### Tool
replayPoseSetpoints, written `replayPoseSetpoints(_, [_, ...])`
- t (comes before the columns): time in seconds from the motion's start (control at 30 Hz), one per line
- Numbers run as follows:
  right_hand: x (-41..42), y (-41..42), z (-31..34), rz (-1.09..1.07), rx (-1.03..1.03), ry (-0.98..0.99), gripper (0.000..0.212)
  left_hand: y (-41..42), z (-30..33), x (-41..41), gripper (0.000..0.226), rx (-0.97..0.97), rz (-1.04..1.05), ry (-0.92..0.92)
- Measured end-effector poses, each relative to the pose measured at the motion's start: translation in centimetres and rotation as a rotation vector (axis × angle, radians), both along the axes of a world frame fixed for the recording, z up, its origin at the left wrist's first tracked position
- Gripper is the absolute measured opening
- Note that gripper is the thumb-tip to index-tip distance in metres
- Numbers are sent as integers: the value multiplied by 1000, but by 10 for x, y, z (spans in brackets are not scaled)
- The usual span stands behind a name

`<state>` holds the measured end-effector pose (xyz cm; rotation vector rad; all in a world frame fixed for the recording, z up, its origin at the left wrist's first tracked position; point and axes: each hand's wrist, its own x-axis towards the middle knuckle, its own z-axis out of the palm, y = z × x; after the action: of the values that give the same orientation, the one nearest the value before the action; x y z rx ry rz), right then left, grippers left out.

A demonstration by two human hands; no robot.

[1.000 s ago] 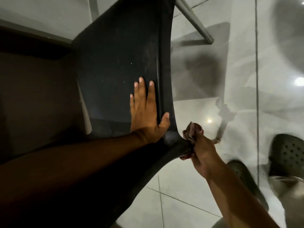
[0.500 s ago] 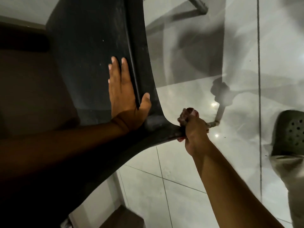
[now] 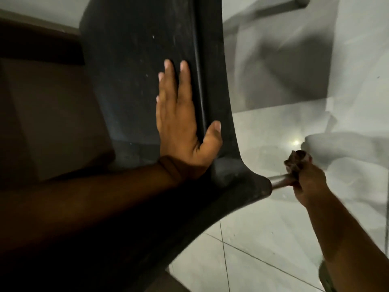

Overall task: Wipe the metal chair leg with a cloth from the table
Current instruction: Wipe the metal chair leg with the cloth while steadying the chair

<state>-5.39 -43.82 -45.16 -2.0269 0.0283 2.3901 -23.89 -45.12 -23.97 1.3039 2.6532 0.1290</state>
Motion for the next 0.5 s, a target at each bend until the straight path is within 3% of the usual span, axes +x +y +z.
replayPoseSetpoints(0.07, [-4,-1,13,-61,-5,11,31,-1,1,1,91,-5,11,-6])
replayPoseSetpoints(0.17, [-11,1,61,128,80,60,22,3,7,4,91,-25,18,-17])
replayPoseSetpoints(0.27, [-13,-3,99,256,150,187,37,4,8,7,91,-16,18,-22])
replayPoseSetpoints(0.43, [-17,-11,98,132,106,100,46,-4,0,-2,91,11,-27,31])
replayPoseSetpoints(0.5, [-17,-12,80,47,45,62,38,-3,-1,-3,92,18,-8,23])
